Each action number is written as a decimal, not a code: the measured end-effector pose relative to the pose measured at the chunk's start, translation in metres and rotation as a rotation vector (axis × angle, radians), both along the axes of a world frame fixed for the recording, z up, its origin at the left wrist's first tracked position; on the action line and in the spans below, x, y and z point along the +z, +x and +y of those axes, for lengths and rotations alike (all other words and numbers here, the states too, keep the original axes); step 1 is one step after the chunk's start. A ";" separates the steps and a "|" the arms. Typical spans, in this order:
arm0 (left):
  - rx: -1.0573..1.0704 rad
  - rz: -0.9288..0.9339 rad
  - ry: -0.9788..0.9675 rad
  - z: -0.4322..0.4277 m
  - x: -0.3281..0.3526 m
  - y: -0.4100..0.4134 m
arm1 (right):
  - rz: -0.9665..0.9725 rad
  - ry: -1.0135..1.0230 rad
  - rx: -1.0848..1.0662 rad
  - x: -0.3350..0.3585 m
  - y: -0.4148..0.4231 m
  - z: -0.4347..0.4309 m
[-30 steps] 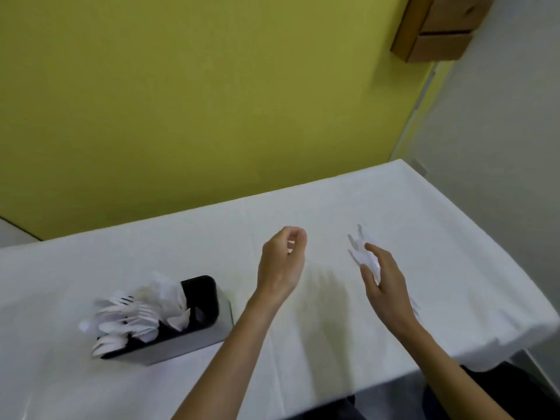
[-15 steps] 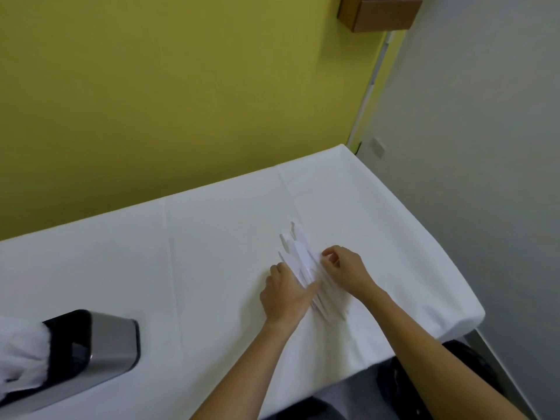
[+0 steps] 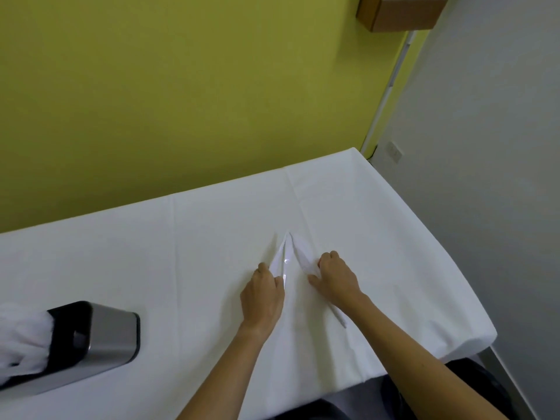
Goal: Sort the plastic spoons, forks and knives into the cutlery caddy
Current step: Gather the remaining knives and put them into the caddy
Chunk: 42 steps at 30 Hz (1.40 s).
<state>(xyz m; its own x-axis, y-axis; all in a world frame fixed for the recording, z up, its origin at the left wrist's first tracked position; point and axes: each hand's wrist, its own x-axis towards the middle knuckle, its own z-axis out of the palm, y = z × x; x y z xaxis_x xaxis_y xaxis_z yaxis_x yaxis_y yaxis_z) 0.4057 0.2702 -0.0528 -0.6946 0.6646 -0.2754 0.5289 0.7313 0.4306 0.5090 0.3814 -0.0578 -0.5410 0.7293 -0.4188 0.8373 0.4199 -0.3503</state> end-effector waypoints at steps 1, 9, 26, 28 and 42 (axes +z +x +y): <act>0.019 -0.016 0.006 -0.001 0.000 -0.002 | -0.022 0.006 0.001 0.001 -0.003 -0.001; 0.178 -0.166 0.068 -0.005 0.001 -0.011 | 0.044 0.046 -0.107 -0.006 -0.002 -0.011; -0.139 0.136 -0.003 0.037 -0.009 -0.015 | 0.522 -0.684 -0.638 0.020 0.075 0.014; -0.178 0.177 -0.013 0.037 -0.006 -0.017 | 0.542 -0.714 -0.658 0.020 0.077 0.015; 0.528 -0.732 0.430 0.035 0.022 -0.044 | 0.600 -0.763 -0.575 0.015 0.060 -0.002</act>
